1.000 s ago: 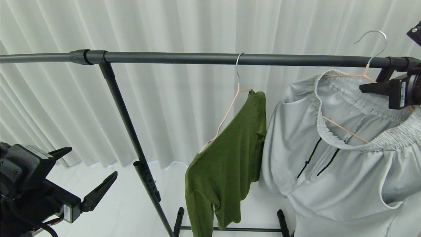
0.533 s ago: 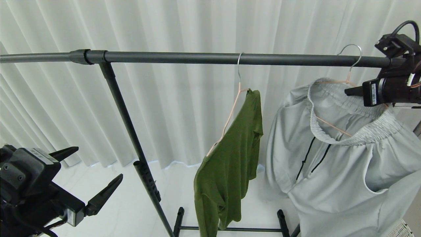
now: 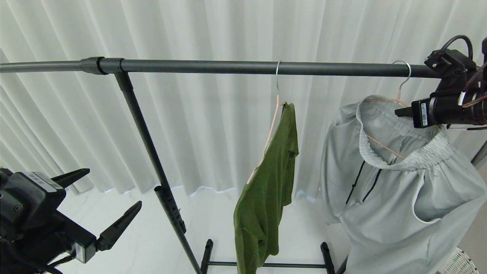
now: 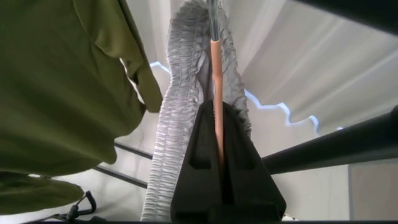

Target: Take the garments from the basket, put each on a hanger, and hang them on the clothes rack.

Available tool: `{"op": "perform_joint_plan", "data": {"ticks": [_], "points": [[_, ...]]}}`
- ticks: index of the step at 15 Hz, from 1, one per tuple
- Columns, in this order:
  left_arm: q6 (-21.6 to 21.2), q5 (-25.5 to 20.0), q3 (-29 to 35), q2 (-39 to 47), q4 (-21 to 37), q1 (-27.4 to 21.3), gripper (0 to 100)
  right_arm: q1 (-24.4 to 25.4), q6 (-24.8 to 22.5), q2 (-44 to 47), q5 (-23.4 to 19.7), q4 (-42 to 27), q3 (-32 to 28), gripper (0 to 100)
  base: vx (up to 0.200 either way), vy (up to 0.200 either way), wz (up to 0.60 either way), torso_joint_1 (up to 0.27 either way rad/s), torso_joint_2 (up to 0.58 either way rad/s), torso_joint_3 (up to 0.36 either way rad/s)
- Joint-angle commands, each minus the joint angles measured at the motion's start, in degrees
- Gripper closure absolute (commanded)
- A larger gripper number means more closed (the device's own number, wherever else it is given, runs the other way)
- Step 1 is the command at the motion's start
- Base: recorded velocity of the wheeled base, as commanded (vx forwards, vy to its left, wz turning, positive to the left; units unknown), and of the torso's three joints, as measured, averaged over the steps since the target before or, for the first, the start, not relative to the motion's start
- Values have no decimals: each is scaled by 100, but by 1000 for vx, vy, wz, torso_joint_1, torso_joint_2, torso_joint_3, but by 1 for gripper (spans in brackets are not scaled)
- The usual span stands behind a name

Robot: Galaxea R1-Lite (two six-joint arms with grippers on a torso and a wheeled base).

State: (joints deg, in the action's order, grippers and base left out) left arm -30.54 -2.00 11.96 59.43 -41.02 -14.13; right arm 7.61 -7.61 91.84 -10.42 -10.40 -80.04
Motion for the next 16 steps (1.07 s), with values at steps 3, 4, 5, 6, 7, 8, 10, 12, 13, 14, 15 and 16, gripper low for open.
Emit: {"op": "perform_joint_plan", "data": {"ticks": [3,4,5,6,7,8,10,12,13,14,15,16], "points": [[13,-2,17,25,-2,7,0,13,49,-272,32,135,182,0,0,0,0,0,0,0],[30,-2,17,25,-2,7,0,13,31,-448,32,398,384,0,0,0,0,0,0,0],[30,-2,-1,7,-2,7,0,4,14,-633,32,662,622,0,0,0,0,0,0,0],[13,-2,-36,7,-2,15,0,-14,5,-905,32,899,912,0,0,0,0,0,0,0],[13,-2,-80,7,-2,24,0,-49,14,-1186,23,1075,1166,0,0,0,0,0,0,0],[4,-2,-124,-2,-2,33,0,-49,31,-1459,14,1207,1413,0,0,0,0,0,0,0],[4,130,-229,-54,-2,95,0,-75,22,-2065,14,1523,2001,0,0,0,0,0,0,0],[57,428,-352,-195,-2,112,0,-102,-4,-2619,14,1831,2643,0,0,0,0,0,0,0],[83,604,-458,-283,-2,138,0,-102,-13,-2979,14,1875,3003,0,0,0,0,0,0,0],[92,727,-563,-353,-2,200,0,-102,-22,-3278,14,1866,3276,0,0,0,0,0,0,0],[83,798,-651,-485,-2,235,0,-145,-39,-3595,23,1822,3513,0,0,0,0,0,0,0],[65,850,-712,-652,15,253,0,-251,-48,-3867,23,1778,3733,0,0,0,0,0,0,0]]}}
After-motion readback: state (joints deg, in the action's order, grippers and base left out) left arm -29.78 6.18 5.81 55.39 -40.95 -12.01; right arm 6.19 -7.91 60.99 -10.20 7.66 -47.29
